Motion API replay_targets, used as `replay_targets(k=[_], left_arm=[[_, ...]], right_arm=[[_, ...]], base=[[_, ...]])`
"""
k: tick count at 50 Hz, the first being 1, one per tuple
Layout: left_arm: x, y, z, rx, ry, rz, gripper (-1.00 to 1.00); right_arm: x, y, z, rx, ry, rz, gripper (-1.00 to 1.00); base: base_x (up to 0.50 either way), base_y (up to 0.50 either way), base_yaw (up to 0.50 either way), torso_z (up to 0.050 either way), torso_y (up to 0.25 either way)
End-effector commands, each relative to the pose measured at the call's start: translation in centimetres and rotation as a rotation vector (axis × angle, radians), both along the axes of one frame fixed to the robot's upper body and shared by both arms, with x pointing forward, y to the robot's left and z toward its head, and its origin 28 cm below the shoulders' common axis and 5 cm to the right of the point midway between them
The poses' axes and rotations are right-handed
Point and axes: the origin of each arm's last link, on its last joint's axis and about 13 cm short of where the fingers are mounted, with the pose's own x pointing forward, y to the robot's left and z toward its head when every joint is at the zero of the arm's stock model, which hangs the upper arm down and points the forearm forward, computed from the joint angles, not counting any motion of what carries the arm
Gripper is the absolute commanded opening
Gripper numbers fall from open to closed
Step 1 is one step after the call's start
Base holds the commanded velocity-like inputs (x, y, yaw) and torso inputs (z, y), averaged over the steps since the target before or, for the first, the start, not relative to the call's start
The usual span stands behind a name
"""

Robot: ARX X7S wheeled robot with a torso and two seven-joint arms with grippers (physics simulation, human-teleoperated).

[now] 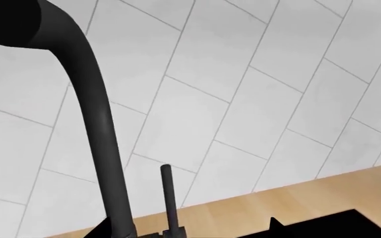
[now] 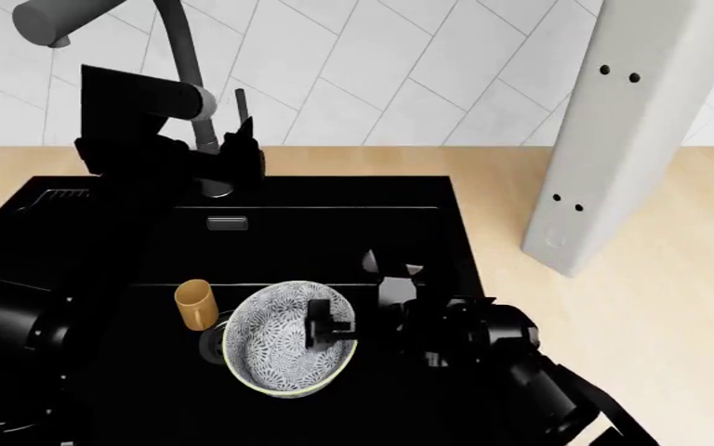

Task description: Pick the cup and bowl from the sink and place them on the counter for drying.

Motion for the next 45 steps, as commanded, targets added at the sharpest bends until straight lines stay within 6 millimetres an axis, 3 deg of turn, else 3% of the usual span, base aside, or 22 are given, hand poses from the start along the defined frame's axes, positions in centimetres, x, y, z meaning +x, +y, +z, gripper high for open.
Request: replay_targets(k=[1, 13, 14, 24, 30, 34, 37, 45], left_arm=[[0.4, 0.0, -0.4, -0.017, 0.005, -0.006, 1.0], [0.4, 0.0, -0.5, -0.019, 0.005, -0.008, 1.0], [0.3, -0.2, -0.5, -0.019, 0.005, -0.009, 1.0], [0.5, -1.4, -0.6, -0.012, 0.004, -0.016, 1.0], [0.5, 0.0, -0.3, -0.014, 0.002, -0.015, 1.0], [0.5, -1.0, -0.7, -0.013, 0.006, -0.013, 1.0], [0.4, -0.3, -0.6, -0.013, 0.005, -0.012, 1.0], [0.4, -0.5, -0.3, -0.012, -0.001, -0.011, 1.0]], right_arm=[[-1.0, 0.5, -1.9, 0.037, 0.045, -0.055, 1.0], [-1.1, 0.6, -1.7, 0.02, 0.021, -0.054, 1.0], [-1.1, 0.6, -1.5, 0.018, 0.014, -0.051, -1.0], [-0.9, -0.1, -0.5, 0.014, -0.045, -0.083, -1.0], [-0.8, -0.5, -0.1, -0.005, -0.075, -0.104, -1.0], [-1.0, -0.8, 0.4, -0.022, -0.103, -0.097, -1.0], [-1.4, -0.9, 0.9, -0.034, -0.118, -0.099, -1.0], [-2.8, -1.2, 4.0, -0.039, -0.194, -0.106, -1.0]], base=[[0.0, 0.0, 0.0, 0.0, 0.0], [0.0, 0.0, 0.0, 0.0, 0.0], [0.0, 0.0, 0.0, 0.0, 0.0], [0.0, 0.0, 0.0, 0.0, 0.0], [0.0, 0.0, 0.0, 0.0, 0.0], [0.0, 0.0, 0.0, 0.0, 0.0], [0.0, 0.0, 0.0, 0.0, 0.0], [0.0, 0.0, 0.0, 0.0, 0.0]])
